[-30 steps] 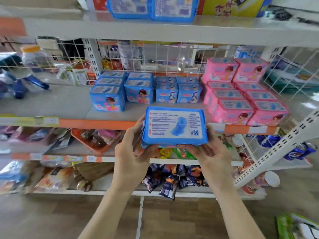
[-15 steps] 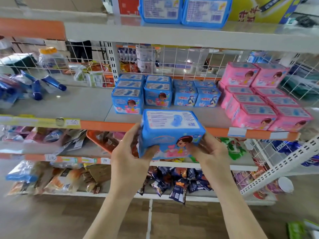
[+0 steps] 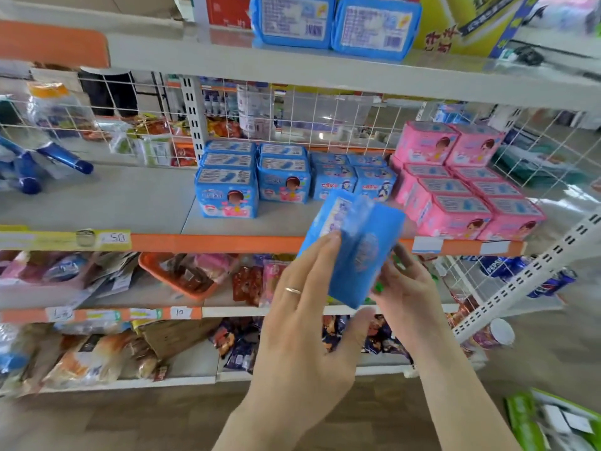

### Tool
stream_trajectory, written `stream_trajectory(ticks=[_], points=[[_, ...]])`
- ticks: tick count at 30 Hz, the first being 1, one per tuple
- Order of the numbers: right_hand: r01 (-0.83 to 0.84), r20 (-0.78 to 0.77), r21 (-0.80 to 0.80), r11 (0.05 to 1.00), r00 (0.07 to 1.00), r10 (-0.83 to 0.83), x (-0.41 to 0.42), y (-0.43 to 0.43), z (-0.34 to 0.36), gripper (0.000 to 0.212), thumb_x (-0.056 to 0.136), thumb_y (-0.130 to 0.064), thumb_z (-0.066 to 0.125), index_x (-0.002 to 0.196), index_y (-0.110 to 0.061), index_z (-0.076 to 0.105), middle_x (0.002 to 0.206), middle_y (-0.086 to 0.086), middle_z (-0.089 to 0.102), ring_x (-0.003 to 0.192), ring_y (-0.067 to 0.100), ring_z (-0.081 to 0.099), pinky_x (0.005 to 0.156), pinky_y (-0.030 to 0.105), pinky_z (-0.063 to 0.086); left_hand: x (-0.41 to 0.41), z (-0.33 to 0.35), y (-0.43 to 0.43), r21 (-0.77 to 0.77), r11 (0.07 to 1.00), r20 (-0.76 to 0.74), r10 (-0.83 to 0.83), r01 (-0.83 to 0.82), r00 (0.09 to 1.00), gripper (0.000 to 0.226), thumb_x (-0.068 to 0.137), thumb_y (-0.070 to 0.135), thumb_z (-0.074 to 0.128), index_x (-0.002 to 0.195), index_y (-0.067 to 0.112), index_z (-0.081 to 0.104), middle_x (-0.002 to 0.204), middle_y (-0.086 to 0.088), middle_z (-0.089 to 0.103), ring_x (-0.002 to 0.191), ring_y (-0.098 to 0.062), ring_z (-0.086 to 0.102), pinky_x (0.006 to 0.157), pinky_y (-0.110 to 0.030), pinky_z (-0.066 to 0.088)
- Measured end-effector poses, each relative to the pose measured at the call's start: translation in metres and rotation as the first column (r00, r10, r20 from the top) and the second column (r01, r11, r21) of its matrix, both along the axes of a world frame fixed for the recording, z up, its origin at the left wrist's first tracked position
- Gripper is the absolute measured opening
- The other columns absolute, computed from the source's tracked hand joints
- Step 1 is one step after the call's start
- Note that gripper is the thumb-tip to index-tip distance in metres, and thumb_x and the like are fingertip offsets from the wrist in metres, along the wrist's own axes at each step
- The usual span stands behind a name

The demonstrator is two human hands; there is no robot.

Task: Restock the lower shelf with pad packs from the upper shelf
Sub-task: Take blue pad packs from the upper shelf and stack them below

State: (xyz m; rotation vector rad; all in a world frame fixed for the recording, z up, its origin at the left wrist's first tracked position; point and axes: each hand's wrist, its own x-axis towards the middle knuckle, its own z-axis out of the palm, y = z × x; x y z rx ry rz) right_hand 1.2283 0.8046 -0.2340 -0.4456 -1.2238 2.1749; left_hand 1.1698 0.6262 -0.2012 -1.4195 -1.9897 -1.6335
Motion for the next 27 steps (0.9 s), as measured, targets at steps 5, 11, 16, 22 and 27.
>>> stream_trajectory(ticks=[5, 11, 16, 22, 27], points=[[0.063, 0.082, 0.208, 0.976, 0.993, -0.082, 0.007, -0.007, 0.033, 0.059, 0.059, -0.043, 0.093, 0.113, -0.025, 0.074, 0.111, 0.004, 0.075, 0.096, 0.018, 0.072, 0.082, 0.038, 0.06, -0.015, -0.002, 0.001, 0.113, 0.986, 0.379, 0.073, -0.124, 0.922, 0.052, 0.093, 0.034, 0.067, 0.141, 0.023, 0.051, 0.147, 0.005, 0.05, 0.138, -0.01, 0.046, 0.108, -0.031, 0.045], [-0.028, 0.17, 0.478, 0.878, 0.984, -0.061, 0.022, -0.006, 0.066, 0.034, 0.086, -0.054, 0.067, 0.104, -0.028, 0.079, 0.121, 0.012, 0.067, 0.1, 0.022, 0.07, 0.088, 0.035, 0.053, -0.038, -0.005, 0.011, 0.177, 0.966, 0.932, -0.103, -0.19, 0.347, 0.008, 0.098, 0.016, 0.058, 0.102, 0.02, 0.064, 0.094, 0.009, 0.076, 0.087, -0.003, 0.071, 0.075, -0.017, 0.052], [-0.121, 0.256, 0.619, 0.776, 0.965, -0.053, 0.033, 0.014, 0.066, 0.031, 0.095, -0.027, 0.052, 0.118, -0.02, 0.071, 0.114, -0.002, 0.067, 0.111, 0.013, 0.064, 0.098, 0.03, 0.052, -0.032, -0.014, 0.03, 0.115, 0.97, 0.969, -0.061, -0.216, 0.241, 0.014, 0.099, 0.018, 0.054, 0.09, 0.02, 0.064, 0.083, 0.011, 0.075, 0.083, -0.007, 0.069, 0.077, -0.025, 0.051], [-0.131, 0.295, 0.559, 0.819, 0.954, -0.049, 0.059, 0.057, 0.061, 0.025, 0.098, -0.013, 0.058, 0.119, -0.012, 0.072, 0.117, -0.006, 0.068, 0.11, 0.005, 0.064, 0.092, 0.022, 0.052, 0.0, -0.012, 0.065, 0.073, 0.973, 0.948, 0.001, -0.22, 0.317, 0.012, 0.098, 0.016, 0.055, 0.096, 0.02, 0.066, 0.087, 0.011, 0.076, 0.082, -0.002, 0.07, 0.069, -0.019, 0.055], [-0.088, 0.371, 0.48, 0.873, 0.922, -0.111, 0.082, 0.102, 0.058, 0.028, 0.099, -0.028, 0.057, 0.098, -0.008, 0.077, 0.091, -0.008, 0.077, 0.079, 0.0, 0.067, 0.068, 0.016, 0.051, 0.025, -0.004, 0.105, -0.07, 0.949, 0.865, 0.211, -0.308, 0.455, 0.013, 0.095, 0.03, 0.065, 0.087, 0.024, 0.075, 0.088, 0.006, 0.077, 0.089, -0.019, 0.072, 0.077, -0.038, 0.056]])
